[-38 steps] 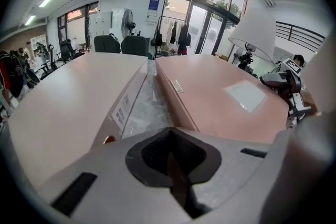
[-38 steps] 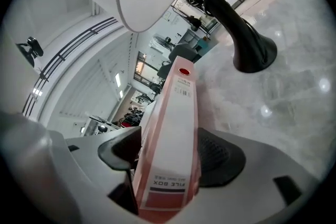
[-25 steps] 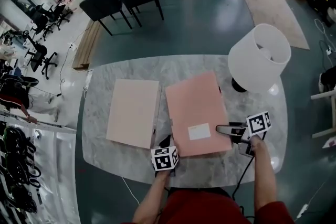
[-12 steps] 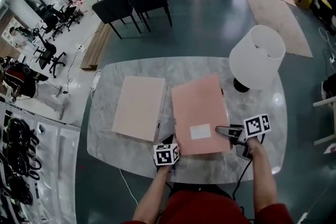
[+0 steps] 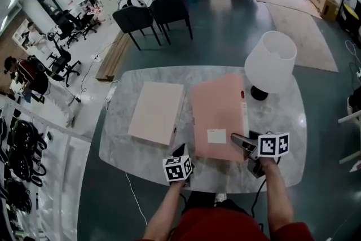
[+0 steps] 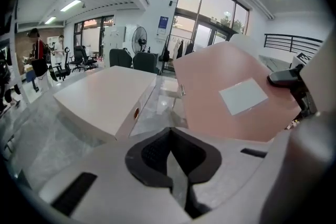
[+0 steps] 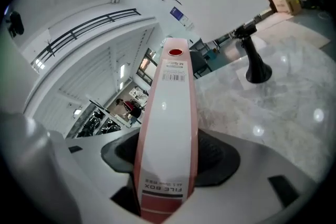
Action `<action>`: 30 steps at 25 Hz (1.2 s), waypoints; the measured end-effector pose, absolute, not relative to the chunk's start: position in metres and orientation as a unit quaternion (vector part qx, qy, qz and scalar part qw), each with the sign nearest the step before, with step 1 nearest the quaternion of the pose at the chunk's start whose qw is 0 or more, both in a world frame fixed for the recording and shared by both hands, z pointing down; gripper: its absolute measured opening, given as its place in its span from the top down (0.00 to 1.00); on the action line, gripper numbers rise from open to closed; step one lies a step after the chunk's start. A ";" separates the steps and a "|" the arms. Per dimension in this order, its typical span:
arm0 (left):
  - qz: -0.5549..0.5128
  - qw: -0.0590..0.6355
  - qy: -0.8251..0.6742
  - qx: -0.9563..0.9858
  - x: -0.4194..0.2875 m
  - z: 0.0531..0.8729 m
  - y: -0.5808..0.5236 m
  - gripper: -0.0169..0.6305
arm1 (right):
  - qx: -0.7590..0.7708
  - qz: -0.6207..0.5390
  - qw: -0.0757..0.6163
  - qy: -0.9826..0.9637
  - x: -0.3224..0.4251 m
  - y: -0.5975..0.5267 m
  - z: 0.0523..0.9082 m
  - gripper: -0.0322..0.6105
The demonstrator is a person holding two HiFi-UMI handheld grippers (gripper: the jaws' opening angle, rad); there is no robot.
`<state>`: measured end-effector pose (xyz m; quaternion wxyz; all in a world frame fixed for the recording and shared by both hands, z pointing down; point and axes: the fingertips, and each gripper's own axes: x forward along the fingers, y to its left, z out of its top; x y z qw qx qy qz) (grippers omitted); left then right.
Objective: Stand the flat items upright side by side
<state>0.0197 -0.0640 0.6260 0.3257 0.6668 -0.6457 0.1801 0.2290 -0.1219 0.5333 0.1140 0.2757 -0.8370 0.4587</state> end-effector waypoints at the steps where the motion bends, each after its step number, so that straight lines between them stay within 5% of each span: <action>1: 0.174 0.320 -0.649 0.668 0.021 0.619 -0.060 0.97 | 0.286 0.443 0.110 -0.842 0.231 -0.119 0.529 0.52; 30: 0.061 0.165 -0.633 0.753 -0.065 0.485 -0.092 0.97 | 0.580 0.090 0.083 -0.806 0.157 -0.150 0.482 0.52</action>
